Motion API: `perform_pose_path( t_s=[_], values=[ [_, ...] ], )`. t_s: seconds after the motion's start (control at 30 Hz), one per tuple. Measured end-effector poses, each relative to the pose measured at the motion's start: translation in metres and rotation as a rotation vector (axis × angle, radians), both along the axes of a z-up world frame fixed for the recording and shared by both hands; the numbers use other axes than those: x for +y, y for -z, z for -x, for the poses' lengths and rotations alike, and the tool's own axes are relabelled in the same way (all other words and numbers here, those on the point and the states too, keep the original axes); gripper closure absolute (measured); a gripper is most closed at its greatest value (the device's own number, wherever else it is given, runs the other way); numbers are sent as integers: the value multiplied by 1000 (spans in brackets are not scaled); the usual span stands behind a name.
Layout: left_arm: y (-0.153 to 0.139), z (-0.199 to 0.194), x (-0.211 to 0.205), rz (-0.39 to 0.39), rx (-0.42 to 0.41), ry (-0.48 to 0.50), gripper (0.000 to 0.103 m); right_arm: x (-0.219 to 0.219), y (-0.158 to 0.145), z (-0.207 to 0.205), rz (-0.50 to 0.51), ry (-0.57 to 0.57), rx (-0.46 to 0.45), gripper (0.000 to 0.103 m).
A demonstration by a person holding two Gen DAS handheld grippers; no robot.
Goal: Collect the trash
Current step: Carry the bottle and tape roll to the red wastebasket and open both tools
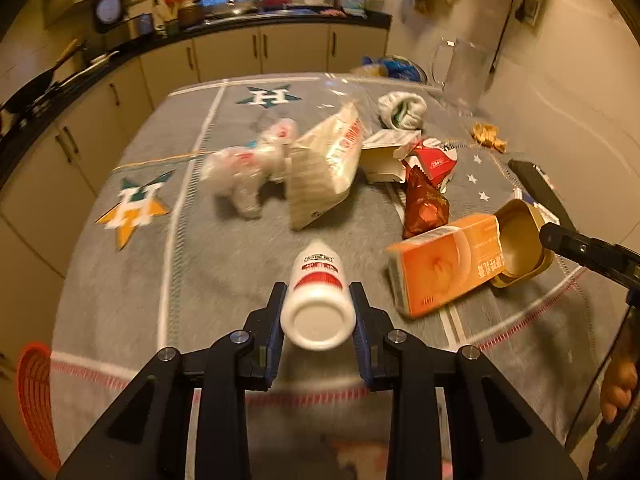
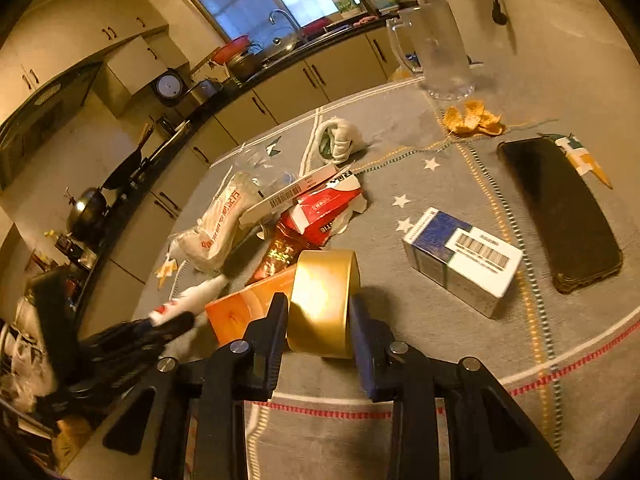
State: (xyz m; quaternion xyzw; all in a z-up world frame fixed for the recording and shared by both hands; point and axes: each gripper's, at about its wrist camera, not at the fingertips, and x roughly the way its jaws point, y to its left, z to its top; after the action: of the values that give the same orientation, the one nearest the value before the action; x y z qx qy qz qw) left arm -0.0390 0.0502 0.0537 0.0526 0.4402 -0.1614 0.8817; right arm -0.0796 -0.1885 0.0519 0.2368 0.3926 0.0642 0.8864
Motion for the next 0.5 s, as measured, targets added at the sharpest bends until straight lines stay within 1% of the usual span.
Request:
perform_pose_path(
  t_s=[0.13,0.23,0.27,0.3,0.4,0.5],
  values=[
    [-12,27,23,30,-44,-39,74,-9,-5,16,-7,17,-23,70],
    [-19,43,45,57,-68,-83,74,-13,-15,28,-1,28,-50,71],
    [-21,47,53,68,-73,-100,74,-14,-22,32,7,28,-67,97],
    [-23,52,63,80,-79,-119,74,-14,-26,35,17,30,-71,102],
    [-26,63,91,112,-93,-173,74,-12,-40,43,50,31,-105,102],
    [-25,70,112,139,-92,-217,74,-6,-44,45,99,22,-113,101]
  ],
)
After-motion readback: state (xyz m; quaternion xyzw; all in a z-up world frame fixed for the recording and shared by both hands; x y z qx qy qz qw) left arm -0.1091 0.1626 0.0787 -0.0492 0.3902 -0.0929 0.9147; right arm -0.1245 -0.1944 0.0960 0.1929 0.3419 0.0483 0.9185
